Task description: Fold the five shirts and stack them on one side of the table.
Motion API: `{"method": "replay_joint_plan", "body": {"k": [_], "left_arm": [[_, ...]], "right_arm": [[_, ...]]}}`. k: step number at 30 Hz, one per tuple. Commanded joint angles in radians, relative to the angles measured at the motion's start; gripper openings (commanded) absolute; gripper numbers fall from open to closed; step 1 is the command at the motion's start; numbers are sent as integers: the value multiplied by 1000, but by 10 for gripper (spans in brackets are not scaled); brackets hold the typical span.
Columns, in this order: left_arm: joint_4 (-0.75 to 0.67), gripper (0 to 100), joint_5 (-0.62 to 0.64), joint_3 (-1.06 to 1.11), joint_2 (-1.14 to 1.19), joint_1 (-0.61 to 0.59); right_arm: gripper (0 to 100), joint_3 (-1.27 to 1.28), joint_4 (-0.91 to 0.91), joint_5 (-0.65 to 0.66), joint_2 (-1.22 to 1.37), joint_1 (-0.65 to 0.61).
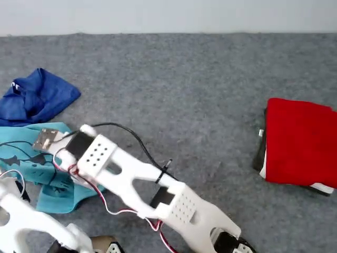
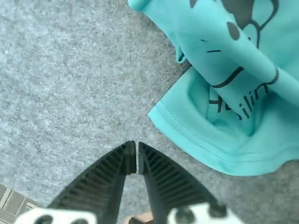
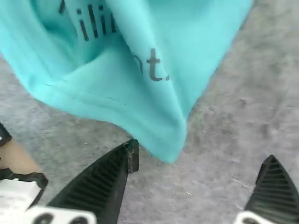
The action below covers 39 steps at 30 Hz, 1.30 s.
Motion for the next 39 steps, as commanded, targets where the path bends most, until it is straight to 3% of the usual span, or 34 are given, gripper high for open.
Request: {"method": "replay_joint_plan", "body": {"k": [1,6,14,24,30,36,39], "left_arm": [[-9,16,5,-10,2,-6],[-9,16,5,-8,2,-6],[-9,16,5,-4,2,-5],[-8,16,5,-2,2,-5],[-8,16,5,-2,3,-3],[-8,16,5,-2,8,0],[-8,16,5,-2,8,0]], "right_arm": [[390,-41,42,-15,38,5],[357,-46,42,-11,159,18],[14,-41,45,-5,225,33],[10,-41,48,34,211,153],[23,-25,50,37,122,148],[244,178,47,64,-71,119],[288,198,44,94,-120,90]]}}
